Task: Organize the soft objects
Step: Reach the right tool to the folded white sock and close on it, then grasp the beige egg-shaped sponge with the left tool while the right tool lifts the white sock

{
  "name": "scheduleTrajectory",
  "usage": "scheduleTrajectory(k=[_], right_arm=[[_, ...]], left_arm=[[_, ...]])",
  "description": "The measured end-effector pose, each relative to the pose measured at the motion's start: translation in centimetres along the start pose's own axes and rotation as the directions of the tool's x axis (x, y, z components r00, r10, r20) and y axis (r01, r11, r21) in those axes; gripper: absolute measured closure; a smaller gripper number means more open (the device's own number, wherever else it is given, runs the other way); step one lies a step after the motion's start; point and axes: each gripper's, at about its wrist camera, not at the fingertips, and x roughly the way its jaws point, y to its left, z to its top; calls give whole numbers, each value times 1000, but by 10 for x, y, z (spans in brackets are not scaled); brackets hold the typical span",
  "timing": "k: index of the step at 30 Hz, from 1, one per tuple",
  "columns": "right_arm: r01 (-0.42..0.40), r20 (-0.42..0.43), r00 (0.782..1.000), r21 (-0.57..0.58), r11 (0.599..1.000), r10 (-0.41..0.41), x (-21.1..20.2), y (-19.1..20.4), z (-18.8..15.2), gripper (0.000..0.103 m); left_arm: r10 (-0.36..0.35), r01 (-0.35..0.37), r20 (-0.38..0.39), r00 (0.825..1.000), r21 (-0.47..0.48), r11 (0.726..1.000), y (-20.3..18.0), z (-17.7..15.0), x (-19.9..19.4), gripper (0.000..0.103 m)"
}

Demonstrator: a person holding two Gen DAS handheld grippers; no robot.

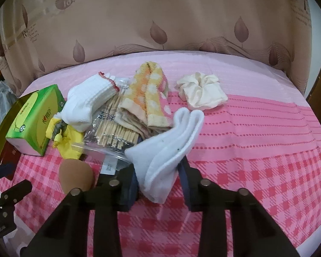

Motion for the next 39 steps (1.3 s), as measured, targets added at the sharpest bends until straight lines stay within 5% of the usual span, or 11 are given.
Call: scheduleTrajectory(k=[4, 19, 35, 39], right_arm=[[-4, -4, 1000, 35, 999, 4, 0, -11, 2, 87], [-26, 45, 999, 95, 995, 21, -22, -28, 15, 88], [-80, 59, 995, 92, 993, 74, -34, -24, 15, 88], [-86, 58, 995, 93, 992, 81, -35, -23, 16, 88]], left_arm=[[-33, 33, 11, 999, 11, 999, -10, 10, 2, 44], [-215, 216, -39, 976, 21, 976, -44, 23, 15, 37], [-185, 183, -112, 976, -24, 983, -62, 37, 55, 36], [-253, 249, -114, 961, -53, 967, -58, 39, 56, 62]])
